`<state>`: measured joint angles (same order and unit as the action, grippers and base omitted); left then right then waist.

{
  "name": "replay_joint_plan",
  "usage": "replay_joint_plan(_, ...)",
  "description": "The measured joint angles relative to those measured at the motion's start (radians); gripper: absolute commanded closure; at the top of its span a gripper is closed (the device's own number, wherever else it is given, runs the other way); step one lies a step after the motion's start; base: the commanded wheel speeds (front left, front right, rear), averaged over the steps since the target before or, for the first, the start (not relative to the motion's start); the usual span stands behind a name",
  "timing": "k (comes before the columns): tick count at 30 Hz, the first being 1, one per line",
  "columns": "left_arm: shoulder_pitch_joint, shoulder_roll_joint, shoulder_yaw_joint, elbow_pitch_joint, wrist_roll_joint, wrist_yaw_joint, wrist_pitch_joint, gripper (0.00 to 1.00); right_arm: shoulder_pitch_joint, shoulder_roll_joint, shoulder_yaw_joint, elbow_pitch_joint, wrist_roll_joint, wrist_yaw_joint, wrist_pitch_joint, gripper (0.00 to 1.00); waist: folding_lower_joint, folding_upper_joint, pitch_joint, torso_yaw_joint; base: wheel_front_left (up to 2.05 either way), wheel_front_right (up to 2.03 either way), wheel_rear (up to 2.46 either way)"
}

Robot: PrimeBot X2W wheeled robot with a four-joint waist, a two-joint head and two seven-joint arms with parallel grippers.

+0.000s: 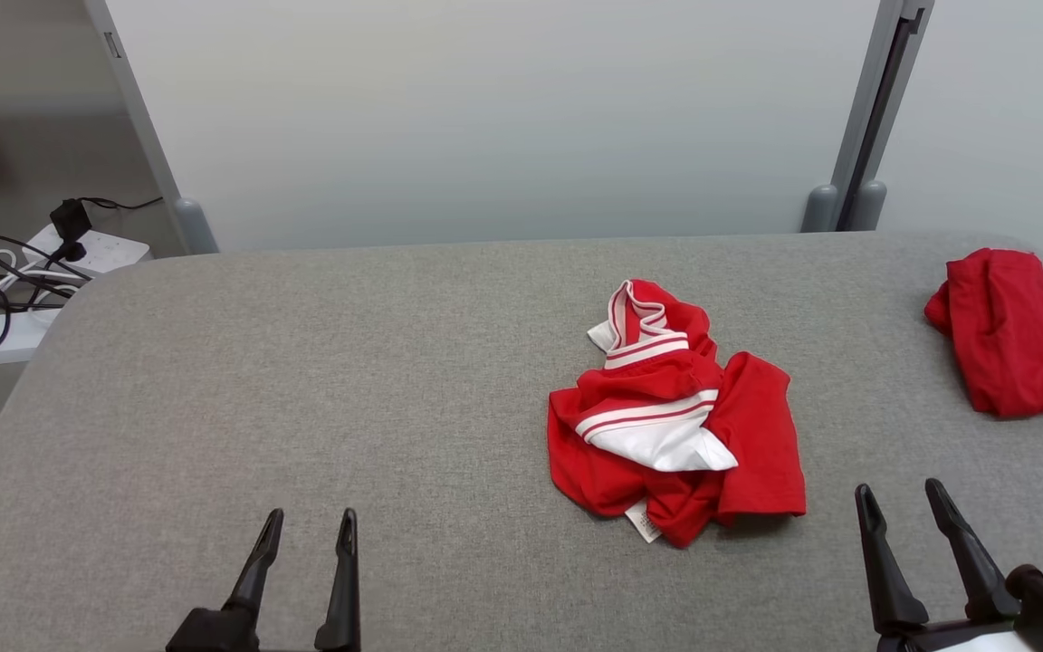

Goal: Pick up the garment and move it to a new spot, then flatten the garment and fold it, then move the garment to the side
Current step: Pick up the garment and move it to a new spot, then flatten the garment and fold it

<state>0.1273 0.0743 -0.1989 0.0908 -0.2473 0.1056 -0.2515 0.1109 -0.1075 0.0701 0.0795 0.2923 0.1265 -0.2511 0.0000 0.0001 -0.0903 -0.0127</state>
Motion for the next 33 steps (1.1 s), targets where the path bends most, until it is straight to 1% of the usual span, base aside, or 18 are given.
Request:
replay_joint_plan(12, 0.012, -0.020, 0.052, 0.000, 0.050, -0.035, 0.000, 0.00, 0.002, 0.003, 0.004, 0.001, -0.001, 0.000, 0.000, 0.00, 0.0000, 0.0000, 0.005, 0.005, 0.00, 0.00, 0.00)
replay_joint_plan(17, 0.011, -0.022, 0.059, -0.005, 0.054, -0.036, 0.000, 0.00, 0.002, 0.004, 0.005, 0.002, -0.001, 0.000, 0.000, 0.00, 0.0000, 0.0000, 0.015, -0.002, 0.00, 0.00, 0.00)
replay_joint_plan(20, 0.007, -0.022, 0.051, -0.008, 0.054, -0.055, 0.000, 0.00, 0.001, 0.004, 0.005, 0.002, -0.001, 0.000, 0.000, 0.00, 0.0000, 0.0000, 0.024, -0.007, 0.00, 0.00, 0.00)
replay_joint_plan(23, -0.008, -0.022, 0.026, 0.004, 0.056, -0.068, 0.000, 0.00, 0.000, 0.004, 0.005, 0.001, -0.001, 0.000, 0.000, 0.00, 0.0000, 0.0000, 0.038, -0.014, 0.00, 0.00, 0.00)
replay_joint_plan(27, -0.067, -0.023, -0.020, 0.019, 0.061, -0.069, 0.000, 0.00, -0.013, 0.004, 0.006, 0.000, -0.001, 0.000, 0.000, 0.00, 0.0000, 0.0000, 0.066, -0.027, 0.00, 0.00, 0.00)
replay_joint_plan(29, -0.107, -0.023, -0.056, 0.022, 0.057, -0.071, 0.000, 0.00, -0.032, 0.004, 0.005, -0.002, -0.001, 0.000, 0.000, 0.00, 0.0000, 0.0000, 0.083, -0.036, 0.00, 0.00, 0.00)
replay_joint_plan(33, -0.193, -0.023, -0.153, 0.048, 0.050, -0.093, 0.000, 0.00, -0.052, 0.004, -0.003, -0.002, -0.001, 0.000, 0.000, 0.00, 0.0000, 0.0000, 0.114, -0.055, 0.00, 0.00, 0.00)
